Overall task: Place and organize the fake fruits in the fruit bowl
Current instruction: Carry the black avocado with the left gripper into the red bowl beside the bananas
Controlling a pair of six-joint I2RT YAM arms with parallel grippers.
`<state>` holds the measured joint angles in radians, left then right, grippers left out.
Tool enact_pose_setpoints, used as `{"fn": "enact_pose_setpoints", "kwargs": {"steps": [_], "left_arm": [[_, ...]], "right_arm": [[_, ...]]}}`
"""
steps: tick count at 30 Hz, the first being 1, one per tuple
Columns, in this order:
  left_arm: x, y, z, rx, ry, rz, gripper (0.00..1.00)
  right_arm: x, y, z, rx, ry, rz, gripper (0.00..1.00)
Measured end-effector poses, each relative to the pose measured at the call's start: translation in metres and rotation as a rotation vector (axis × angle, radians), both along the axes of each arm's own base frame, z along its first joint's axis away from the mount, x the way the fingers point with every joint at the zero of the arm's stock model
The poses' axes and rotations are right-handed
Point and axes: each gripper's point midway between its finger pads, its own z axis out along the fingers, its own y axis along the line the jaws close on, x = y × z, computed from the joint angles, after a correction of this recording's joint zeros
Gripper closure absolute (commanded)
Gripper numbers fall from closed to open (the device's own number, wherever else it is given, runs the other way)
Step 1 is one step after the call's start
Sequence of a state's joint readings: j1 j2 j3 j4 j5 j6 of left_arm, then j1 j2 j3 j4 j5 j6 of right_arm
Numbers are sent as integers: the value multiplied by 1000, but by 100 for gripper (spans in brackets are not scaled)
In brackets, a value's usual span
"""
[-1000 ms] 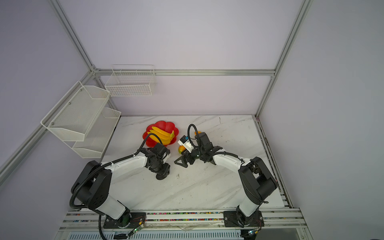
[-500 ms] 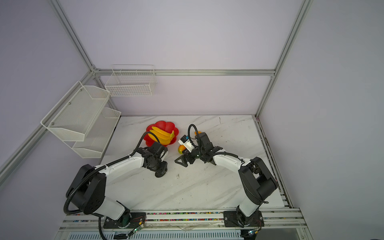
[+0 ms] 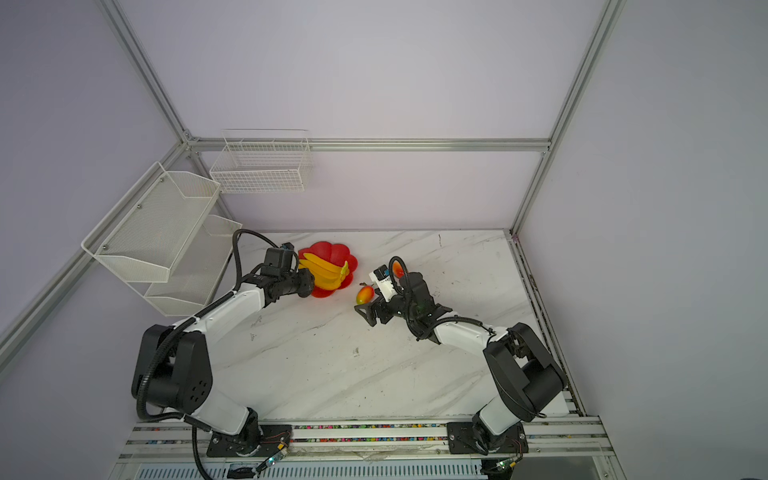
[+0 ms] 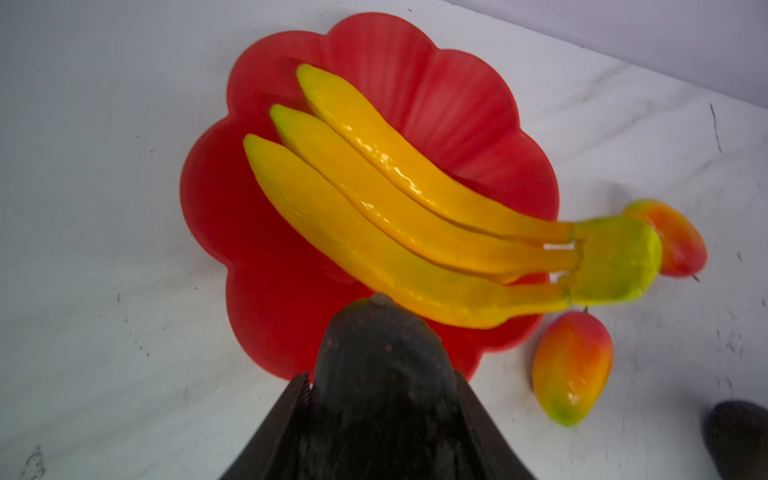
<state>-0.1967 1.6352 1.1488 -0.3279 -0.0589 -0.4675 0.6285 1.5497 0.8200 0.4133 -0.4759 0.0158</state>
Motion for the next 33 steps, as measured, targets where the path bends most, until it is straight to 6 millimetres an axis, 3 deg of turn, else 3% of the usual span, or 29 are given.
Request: {"fn": "enact_pose_setpoints", "kwargs": {"steps": [8, 19, 27, 33], "left_arm": [[41, 12, -13, -32, 9, 174, 62], [38, 23, -20, -56, 28, 306, 58], [37, 24, -45, -61, 80, 335, 52], [37, 23, -46, -66, 80, 340, 47]], "right_arm": [[4, -3, 17, 25, -44, -26, 3], [5, -5, 20, 30, -49, -33, 3], [5, -5, 20, 29, -49, -35, 3], [6, -6, 21, 29, -54, -44, 3]]}}
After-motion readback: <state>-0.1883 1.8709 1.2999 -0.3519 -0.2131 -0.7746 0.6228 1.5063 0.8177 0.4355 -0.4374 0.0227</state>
